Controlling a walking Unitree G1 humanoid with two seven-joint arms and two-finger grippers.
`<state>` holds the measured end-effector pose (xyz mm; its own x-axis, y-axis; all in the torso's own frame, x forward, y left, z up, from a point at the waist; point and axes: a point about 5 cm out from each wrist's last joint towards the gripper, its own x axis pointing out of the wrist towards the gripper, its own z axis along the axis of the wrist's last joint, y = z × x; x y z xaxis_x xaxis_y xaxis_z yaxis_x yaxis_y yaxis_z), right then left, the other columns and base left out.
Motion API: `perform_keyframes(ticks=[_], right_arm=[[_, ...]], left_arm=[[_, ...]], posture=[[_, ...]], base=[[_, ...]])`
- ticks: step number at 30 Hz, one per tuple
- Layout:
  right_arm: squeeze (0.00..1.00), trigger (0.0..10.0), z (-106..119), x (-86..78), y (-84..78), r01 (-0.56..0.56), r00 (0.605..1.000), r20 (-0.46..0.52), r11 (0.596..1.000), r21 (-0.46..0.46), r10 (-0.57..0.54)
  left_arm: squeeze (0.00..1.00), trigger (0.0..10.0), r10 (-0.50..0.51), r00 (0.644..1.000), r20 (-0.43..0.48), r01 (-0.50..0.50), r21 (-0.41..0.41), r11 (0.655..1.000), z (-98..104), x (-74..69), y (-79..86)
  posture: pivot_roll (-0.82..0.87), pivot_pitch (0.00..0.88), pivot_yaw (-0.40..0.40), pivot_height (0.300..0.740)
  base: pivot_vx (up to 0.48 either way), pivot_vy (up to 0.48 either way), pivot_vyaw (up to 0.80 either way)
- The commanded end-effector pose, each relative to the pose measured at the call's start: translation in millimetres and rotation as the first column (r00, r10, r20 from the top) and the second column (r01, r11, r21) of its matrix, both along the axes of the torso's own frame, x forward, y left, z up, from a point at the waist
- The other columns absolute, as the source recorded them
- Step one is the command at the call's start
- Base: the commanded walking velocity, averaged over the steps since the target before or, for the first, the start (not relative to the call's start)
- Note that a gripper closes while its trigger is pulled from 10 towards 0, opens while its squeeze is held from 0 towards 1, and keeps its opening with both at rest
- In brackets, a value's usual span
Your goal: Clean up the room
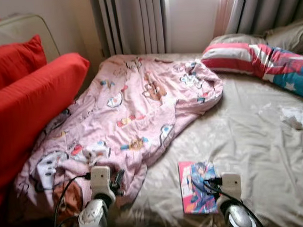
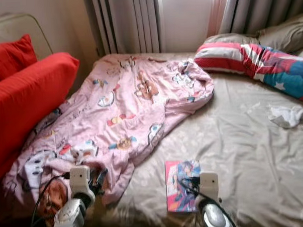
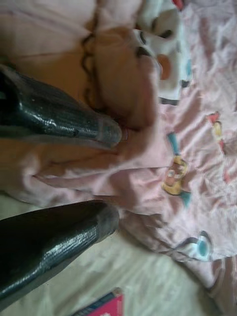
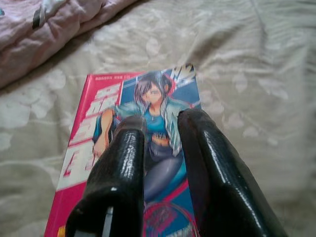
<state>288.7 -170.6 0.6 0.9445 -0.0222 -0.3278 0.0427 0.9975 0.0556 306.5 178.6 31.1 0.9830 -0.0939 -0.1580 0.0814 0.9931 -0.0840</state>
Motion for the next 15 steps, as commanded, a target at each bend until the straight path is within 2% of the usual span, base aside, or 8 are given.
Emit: perform_keyframes(ticks=[1,5,7,8,11,14,15], right_arm=[[0.00,10.0,6.2,5.0,4.3,-0.002,0.999,0.038,1.000,0.001,0.002],[0.00,10.0,11.3,8.1,5.5,0.017,0.997,0.075,1.000,0.024,-0.019],[0.00,10.0,14.2,9.4,2.9,0.065,0.992,0.099,0.994,0.085,-0.074],[0.00,10.0,14.2,9.4,2.9,0.065,0.992,0.099,0.994,0.085,-0.074],[0.00,10.0,16.8,10.3,-3.1,0.151,0.977,0.115,0.964,0.218,-0.179],[0.00,10.0,17.8,9.5,-5.7,0.184,0.965,0.128,0.941,0.284,-0.228],[0.81,10.0,18.1,9.1,-6.7,0.197,0.960,0.131,0.929,0.313,-0.247]], left_arm=[[0.00,10.0,0.004,1.000,-0.018,-0.004,0.012,1.000,-3.6,-4.2,6.8],[0.00,10.0,-0.001,1.000,-0.017,0.001,0.019,1.000,-3.9,-5.5,9.0],[0.00,10.0,0.001,1.000,-0.023,-0.001,0.021,1.000,-2.9,-3.6,10.5],[0.00,10.0,0.001,1.000,-0.023,-0.001,0.021,1.000,-2.9,-3.6,10.5],[0.00,10.0,0.002,1.000,-0.022,-0.001,0.024,1.000,-1.1,-1.9,12.2],[0.00,10.0,0.000,1.000,-0.017,0.000,0.026,1.000,-1.0,-2.5,12.1],[0.00,10.0,-0.001,1.000,-0.017,0.001,0.026,1.000,-1.0,-2.5,11.7]], posture=[[-0.08,0.134,0.074,0.585],[-0.09,0.149,0.082,0.585],[-0.09,0.161,0.085,0.585],[-0.09,0.161,0.085,0.585],[-0.09,0.174,0.086,0.585],[-0.09,0.180,0.086,0.585],[-0.09,0.180,0.086,0.585]], base=[[0.000,0.000,0.00],[0.000,0.000,0.00],[0.000,0.000,0.00],[0.000,0.000,0.00],[0.000,0.000,0.00],[0.000,0.000,0.00],[0.000,0.000,0.00]])
